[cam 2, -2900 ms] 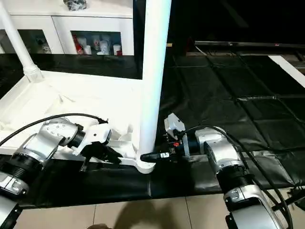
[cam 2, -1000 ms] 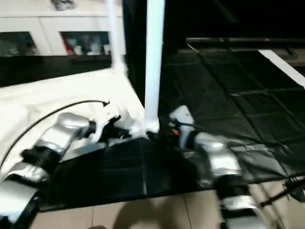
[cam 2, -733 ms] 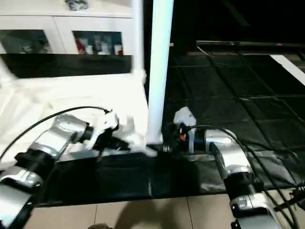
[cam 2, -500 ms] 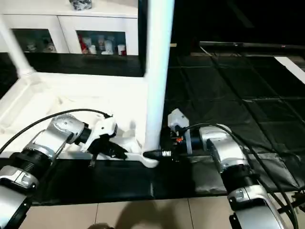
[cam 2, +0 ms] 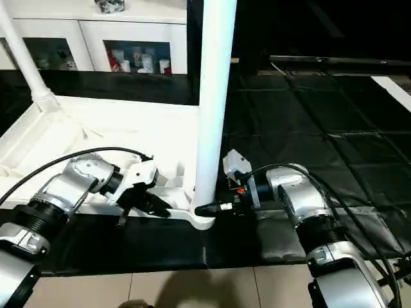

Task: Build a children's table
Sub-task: Rotate leg to tighten

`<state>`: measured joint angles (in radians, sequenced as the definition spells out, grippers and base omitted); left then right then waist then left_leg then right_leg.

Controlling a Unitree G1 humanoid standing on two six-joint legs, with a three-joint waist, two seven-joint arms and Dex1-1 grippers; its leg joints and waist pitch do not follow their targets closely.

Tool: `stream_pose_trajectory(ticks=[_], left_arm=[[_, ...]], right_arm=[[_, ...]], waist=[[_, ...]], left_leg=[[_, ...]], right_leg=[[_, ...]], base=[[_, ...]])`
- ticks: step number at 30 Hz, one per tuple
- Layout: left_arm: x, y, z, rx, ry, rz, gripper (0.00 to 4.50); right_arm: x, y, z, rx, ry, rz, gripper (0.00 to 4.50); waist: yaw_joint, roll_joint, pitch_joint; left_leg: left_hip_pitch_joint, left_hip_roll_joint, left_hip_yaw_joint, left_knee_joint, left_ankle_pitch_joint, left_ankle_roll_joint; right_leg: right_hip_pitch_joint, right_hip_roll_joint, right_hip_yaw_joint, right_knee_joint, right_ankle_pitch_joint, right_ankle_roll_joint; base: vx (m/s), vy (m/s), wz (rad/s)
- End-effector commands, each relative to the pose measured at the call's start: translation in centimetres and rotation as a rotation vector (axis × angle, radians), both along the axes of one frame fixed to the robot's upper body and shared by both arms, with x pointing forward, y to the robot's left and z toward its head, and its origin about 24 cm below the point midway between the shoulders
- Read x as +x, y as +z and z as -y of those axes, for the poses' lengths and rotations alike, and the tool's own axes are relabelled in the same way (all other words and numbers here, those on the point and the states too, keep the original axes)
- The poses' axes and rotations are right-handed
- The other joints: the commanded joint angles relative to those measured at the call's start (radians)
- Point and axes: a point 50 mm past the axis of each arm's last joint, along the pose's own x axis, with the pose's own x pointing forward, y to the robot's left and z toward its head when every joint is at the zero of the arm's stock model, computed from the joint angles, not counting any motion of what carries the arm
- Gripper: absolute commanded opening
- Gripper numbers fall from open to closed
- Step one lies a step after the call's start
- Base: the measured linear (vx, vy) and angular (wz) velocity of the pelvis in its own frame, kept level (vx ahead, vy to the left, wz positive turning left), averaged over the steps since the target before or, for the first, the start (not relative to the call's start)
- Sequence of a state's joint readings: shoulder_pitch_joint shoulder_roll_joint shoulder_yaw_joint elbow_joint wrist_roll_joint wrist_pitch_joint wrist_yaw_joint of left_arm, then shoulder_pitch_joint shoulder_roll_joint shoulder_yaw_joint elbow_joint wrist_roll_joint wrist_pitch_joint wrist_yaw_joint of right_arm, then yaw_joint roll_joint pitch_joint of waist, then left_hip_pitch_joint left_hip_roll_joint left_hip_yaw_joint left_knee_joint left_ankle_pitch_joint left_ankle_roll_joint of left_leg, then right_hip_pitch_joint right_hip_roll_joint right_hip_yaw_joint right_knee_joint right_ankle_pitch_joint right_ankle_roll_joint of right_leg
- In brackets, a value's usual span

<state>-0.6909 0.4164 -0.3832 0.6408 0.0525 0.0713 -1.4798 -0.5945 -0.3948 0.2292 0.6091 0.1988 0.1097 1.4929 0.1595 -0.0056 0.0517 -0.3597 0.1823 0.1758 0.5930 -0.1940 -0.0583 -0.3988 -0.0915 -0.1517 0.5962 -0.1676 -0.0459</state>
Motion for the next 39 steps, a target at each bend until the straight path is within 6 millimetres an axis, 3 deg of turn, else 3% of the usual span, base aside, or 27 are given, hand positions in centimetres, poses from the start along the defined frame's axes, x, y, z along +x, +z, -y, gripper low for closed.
stream_pose_trajectory(ticks=[1, 8, 11, 14, 15, 16, 17, 18, 19, 21, 22, 23, 24, 27, 30, 31, 34, 37, 39], left_arm=[[-0.6, -0.1, 0.7, 0.007, -0.075, -0.022, 0.00], [-0.4, -0.2, 0.7, -0.018, -0.026, -0.032, 0.00], [0.1, 0.0, 1.2, -0.041, 0.040, -0.013, 0.00], [0.9, 0.3, 2.0, -0.068, 0.146, 0.005, 0.00], [0.9, 0.3, 2.0, -0.068, 0.146, 0.005, 0.00], [2.0, 0.6, 3.1, -0.107, 0.285, 0.024, 0.00], [2.1, 0.6, 3.2, -0.112, 0.303, 0.027, 0.00], [2.7, 0.8, 4.0, -0.134, 0.397, 0.033, 0.00], [3.1, 0.9, 4.6, -0.146, 0.456, 0.035, 0.00], [3.4, 0.9, 5.2, -0.157, 0.508, 0.040, 0.00], [4.0, 1.0, 6.1, -0.176, 0.595, 0.052, 0.00], [4.0, 1.0, 6.1, -0.176, 0.595, 0.052, 0.00], [4.2, 1.0, 6.6, -0.185, 0.628, 0.060, 0.00], [4.6, 1.4, 7.6, -0.213, 0.701, 0.084, 0.00], [4.8, 1.7, 8.4, -0.220, 0.737, 0.108, 0.00], [4.8, 1.7, 8.5, -0.217, 0.744, 0.110, 0.00], [4.7, 1.6, 8.5, -0.207, 0.730, 0.101, 0.00], [4.7, 1.4, 7.8, -0.186, 0.717, 0.110, 0.00], [4.6, 1.2, 7.4, -0.180, 0.706, 0.114, 0.00]], right_arm=[[-0.2, -0.1, 0.1, -0.008, 0.034, -0.021, 2.37], [-0.7, -0.4, -0.3, 0.041, 0.022, -0.046, 2.10], [-0.9, -0.6, -0.7, 0.082, -0.029, -0.058, 2.09], [-0.9, -1.2, -1.5, 0.114, -0.159, -0.039, 2.09], [-0.9, -1.2, -1.5, 0.114, -0.159, -0.039, 2.09], [-0.6, -2.3, -3.2, 0.132, -0.366, -0.034, 2.09], [-0.6, -2.4, -3.4, 0.133, -0.385, -0.035, 2.09], [-0.5, -3.0, -4.4, 0.137, -0.483, -0.042, 2.09], [-0.4, -3.4, -5.1, 0.138, -0.540, -0.052, 2.08], [-0.3, -3.7, -5.9, 0.140, -0.589, -0.064, 2.07], [0.3, -4.0, -7.2, 0.128, -0.681, -0.078, 2.07], [0.3, -4.0, -7.2, 0.128, -0.681, -0.078, 2.06], [0.5, -4.1, -7.8, 0.123, -0.715, -0.086, 2.06], [1.7, -4.3, -8.6, 0.066, -0.840, -0.088, 2.02], [2.7, -4.2, -8.8, 0.027, -0.953, -0.087, 2.02], [3.1, -3.9, -8.8, 0.063, -1.005, -0.116, 2.54], [3.1, -3.8, -8.8, 0.072, -1.027, -0.113, 2.77], [3.0, -3.7, -8.5, 0.077, -1.019, -0.071, 3.02], [3.1, -3.6, -8.1, 0.071, -1.014, -0.033, 3.16]], waist=[[-0.008, -0.004, -0.073], [-0.007, -0.005, -0.074], [-0.005, -0.007, -0.073], [-0.007, -0.003, -0.068], [-0.012, -0.005, -0.067], [-0.016, -0.007, -0.067], [-0.019, 0.003, -0.065], [-0.031, 0.001, -0.059], [-0.039, -0.001, -0.061], [-0.054, -0.005, -0.062], [-0.061, 0.002, -0.062], [-0.067, 0.000, -0.060], [-0.069, -0.004, -0.062], [-0.076, -0.001, -0.060], [-0.082, 0.003, -0.063], [-0.082, 0.000, -0.066], [-0.081, -0.001, -0.068], [-0.081, 0.001, -0.070], [-0.081, 0.002, -0.068]], left_leg=[[0.008, 0.069, -0.017, -0.063, -0.123, 0.068], [0.008, 0.068, -0.017, -0.062, -0.118, 0.067], [0.009, 0.069, -0.018, -0.063, -0.118, 0.068], [0.011, 0.071, -0.018, -0.067, -0.143, 0.050], [0.012, 0.066, -0.021, -0.069, -0.169, 0.038], [0.010, 0.064, -0.020, -0.070, -0.171, 0.031], [0.013, 0.065, -0.022, -0.071, -0.180, 0.024], [0.019, 0.065, -0.024, -0.075, -0.221, 0.001], [0.022, 0.059, -0.029, -0.075, -0.253, -0.015], [0.017, 0.057, -0.028, -0.074, -0.241, -0.009], [0.017, 0.056, -0.027, -0.072, -0.239, -0.004], [0.016, 0.055, -0.028, -0.073, -0.246, -0.005], [0.017, 0.050, -0.027, -0.071, -0.248, 0.006], [0.018, 0.046, -0.026, -0.067, -0.241, 0.017], [0.016, 0.053, -0.028, -0.071, -0.230, 0.019], [0.014, 0.055, -0.028, -0.072, -0.215, 0.025], [0.011, 0.059, -0.025, -0.072, -0.177, 0.043], [0.007, 0.057, -0.022, -0.070, -0.138, 0.059], [0.008, 0.057, -0.021, -0.071, -0.141, 0.060]], right_leg=[[0.059, -0.091, 0.078, -0.069, -0.261, -0.153], [0.060, -0.091, 0.079, -0.069, -0.262, -0.148], [0.059, -0.091, 0.079, -0.070, -0.268, -0.143], [0.055, -0.091, 0.080, -0.078, -0.301, -0.135], [0.059, -0.093, 0.076, -0.081, -0.346, -0.127], [0.061, -0.094, 0.078, -0.086, -0.370, -0.111], [0.055, -0.094, 0.078, -0.088, -0.380, -0.111], [0.051, -0.092, 0.073, -0.098, -0.437, -0.098], [0.058, -0.097, 0.065, -0.107, -0.495, -0.076], [0.060, -0.094, 0.067, -0.110, -0.485, -0.066], [0.056, -0.093, 0.067, -0.109, -0.470, -0.075], [0.055, -0.093, 0.065, -0.111, -0.478, -0.077], [0.060, -0.093, 0.062, -0.117, -0.494, -0.067], [0.057, -0.093, 0.058, -0.124, -0.523, -0.061], [0.057, -0.089, 0.062, -0.115, -0.461, -0.078], [0.060, -0.091, 0.067, -0.106, -0.410, -0.093], [0.063, -0.091, 0.074, -0.090, -0.299, -0.134], [0.067, -0.092, 0.076, -0.083, -0.238, -0.154], [0.067, -0.092, 0.076, -0.085, -0.247, -0.158]], base=[[0.000, 0.000, 0.00], [0.000, 0.000, 0.00], [0.000, 0.000, 0.00], [0.000, 0.000, 0.00], [0.000, 0.000, 0.00], [0.000, 0.000, 0.00], [0.000, 0.000, 0.00], [0.000, 0.000, 0.00], [0.000, 0.000, 0.00], [0.000, 0.000, 0.00], [0.000, 0.000, 0.00], [0.000, 0.000, 0.00], [0.000, 0.000, 0.00], [0.000, 0.000, 0.00], [0.000, 0.000, 0.00], [0.000, 0.000, 0.00], [0.000, 0.000, 0.00], [0.000, 0.000, 0.00], [0.000, 0.000, 0.00]])
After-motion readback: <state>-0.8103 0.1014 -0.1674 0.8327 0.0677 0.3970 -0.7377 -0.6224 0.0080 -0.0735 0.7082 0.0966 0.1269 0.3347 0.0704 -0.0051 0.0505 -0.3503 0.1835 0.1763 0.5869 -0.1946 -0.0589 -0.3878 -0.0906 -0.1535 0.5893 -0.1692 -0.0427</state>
